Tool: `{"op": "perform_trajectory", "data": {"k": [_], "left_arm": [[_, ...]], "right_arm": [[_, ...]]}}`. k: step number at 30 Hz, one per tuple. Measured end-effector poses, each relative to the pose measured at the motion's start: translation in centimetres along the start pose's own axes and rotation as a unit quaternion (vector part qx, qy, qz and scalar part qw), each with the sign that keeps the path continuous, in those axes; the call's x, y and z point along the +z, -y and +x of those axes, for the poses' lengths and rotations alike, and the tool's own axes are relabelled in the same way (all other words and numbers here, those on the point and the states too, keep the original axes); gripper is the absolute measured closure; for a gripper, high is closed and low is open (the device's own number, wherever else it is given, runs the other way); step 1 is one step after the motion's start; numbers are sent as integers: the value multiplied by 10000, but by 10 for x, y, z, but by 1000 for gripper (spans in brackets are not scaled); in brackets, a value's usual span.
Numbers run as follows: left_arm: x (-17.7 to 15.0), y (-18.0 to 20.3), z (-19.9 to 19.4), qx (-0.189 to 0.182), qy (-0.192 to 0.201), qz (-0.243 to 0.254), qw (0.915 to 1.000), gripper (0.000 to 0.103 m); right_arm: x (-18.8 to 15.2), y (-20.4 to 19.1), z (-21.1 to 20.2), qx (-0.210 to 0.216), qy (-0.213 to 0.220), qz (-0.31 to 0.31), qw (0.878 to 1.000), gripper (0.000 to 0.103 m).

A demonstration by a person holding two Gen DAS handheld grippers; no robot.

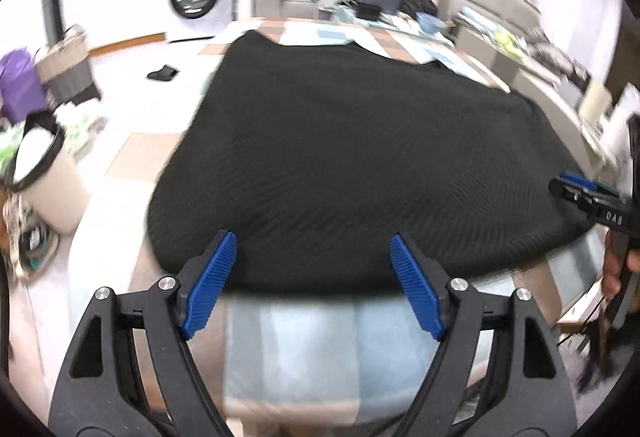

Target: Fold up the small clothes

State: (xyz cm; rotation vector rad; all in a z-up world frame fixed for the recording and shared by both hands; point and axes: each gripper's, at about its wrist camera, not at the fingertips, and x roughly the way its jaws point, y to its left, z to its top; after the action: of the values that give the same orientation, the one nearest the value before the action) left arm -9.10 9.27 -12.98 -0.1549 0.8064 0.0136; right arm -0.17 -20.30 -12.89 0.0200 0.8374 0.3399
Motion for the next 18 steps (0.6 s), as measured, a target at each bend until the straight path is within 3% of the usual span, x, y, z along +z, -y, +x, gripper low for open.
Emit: {"op": "perform_trajectory", "data": {"k": [6, 14, 18], "left_arm": [[-14, -23, -6, 16, -208, -488, 9986, 26], [-13, -43, -2, -95, 3, -870, 9962, 25], [-1, -35, 16, 348, 330, -1025, 9936, 25]], "right_arm": [[4, -19, -5, 398, 129, -123, 9990, 26], [3, -25, 1, 473, 53, -201, 9987, 26], [2, -27, 4, 463, 18, -192, 9987, 26]]}}
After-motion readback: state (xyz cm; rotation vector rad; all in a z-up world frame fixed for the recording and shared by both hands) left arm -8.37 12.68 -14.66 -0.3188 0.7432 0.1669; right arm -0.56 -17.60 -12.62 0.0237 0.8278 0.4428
